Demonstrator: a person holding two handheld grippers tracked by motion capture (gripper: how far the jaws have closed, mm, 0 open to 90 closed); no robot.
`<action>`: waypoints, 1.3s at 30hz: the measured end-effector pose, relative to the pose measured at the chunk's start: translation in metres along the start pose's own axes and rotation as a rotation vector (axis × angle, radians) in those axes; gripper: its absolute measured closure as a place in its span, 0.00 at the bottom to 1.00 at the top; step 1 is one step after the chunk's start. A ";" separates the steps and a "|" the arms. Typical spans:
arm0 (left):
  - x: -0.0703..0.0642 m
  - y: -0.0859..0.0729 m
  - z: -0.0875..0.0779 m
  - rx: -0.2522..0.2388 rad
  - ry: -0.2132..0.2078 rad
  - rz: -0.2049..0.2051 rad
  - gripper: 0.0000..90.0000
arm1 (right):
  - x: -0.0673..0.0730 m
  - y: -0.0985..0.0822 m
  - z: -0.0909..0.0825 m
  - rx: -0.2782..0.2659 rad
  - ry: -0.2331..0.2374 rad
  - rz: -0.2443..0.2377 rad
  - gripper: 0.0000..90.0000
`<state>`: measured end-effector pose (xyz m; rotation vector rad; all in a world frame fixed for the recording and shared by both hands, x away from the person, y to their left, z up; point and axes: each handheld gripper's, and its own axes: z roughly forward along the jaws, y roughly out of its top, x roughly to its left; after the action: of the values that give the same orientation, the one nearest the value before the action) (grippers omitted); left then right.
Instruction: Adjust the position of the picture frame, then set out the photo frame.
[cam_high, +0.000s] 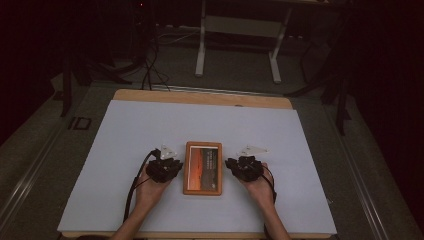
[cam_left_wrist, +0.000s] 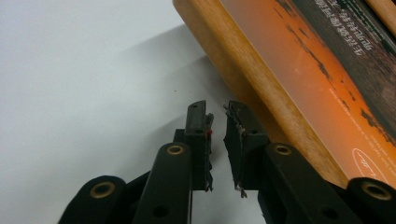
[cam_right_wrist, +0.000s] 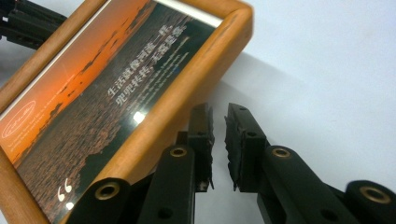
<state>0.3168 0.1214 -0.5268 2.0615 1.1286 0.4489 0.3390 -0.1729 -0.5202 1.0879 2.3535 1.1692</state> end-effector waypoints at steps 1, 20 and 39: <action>0.001 0.000 -0.001 -0.009 0.002 -0.006 0.87 | -0.002 0.000 -0.002 -0.009 -0.005 0.002 0.88; 0.015 -0.002 -0.012 -0.128 -0.002 -0.083 0.79 | -0.006 0.010 -0.017 -0.079 -0.025 -0.010 0.79; 0.017 -0.004 -0.010 -0.145 0.001 -0.103 0.75 | 0.012 0.052 -0.002 -0.100 -0.012 -0.110 0.76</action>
<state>0.3179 0.1411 -0.5237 1.8695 1.1618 0.4672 0.3558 -0.1456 -0.4781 0.9175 2.2873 1.2221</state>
